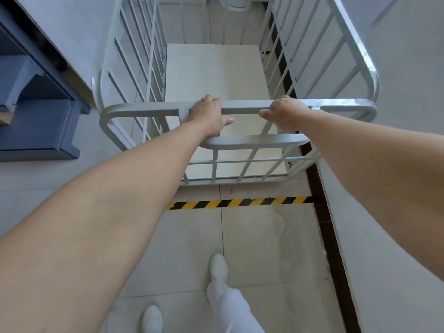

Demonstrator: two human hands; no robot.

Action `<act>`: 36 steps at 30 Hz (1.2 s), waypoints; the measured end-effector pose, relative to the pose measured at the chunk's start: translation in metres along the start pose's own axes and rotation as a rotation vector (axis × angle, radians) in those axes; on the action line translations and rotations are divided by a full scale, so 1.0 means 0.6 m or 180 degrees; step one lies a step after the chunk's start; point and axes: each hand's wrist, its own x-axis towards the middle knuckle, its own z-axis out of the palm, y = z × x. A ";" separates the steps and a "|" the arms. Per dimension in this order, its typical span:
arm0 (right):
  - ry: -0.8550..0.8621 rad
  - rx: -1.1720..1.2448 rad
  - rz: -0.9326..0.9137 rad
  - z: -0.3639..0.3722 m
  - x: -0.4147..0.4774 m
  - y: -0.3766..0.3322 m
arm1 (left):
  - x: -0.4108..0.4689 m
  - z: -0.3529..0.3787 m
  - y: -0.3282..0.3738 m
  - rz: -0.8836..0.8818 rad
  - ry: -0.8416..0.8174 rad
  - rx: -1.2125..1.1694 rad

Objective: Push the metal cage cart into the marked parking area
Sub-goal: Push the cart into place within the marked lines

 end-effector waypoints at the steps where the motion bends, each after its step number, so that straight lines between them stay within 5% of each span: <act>1: 0.0100 0.0055 -0.0009 0.002 0.007 0.007 | 0.008 0.007 0.004 0.0018 0.0013 0.0032; 15: 0.0228 0.0218 -0.0130 0.016 0.087 0.071 | 0.071 0.056 0.033 -0.0054 0.0682 -0.0321; 36: 0.0385 -0.0457 -0.0145 0.061 0.029 0.077 | 0.009 0.086 0.041 0.0077 0.0574 -0.0282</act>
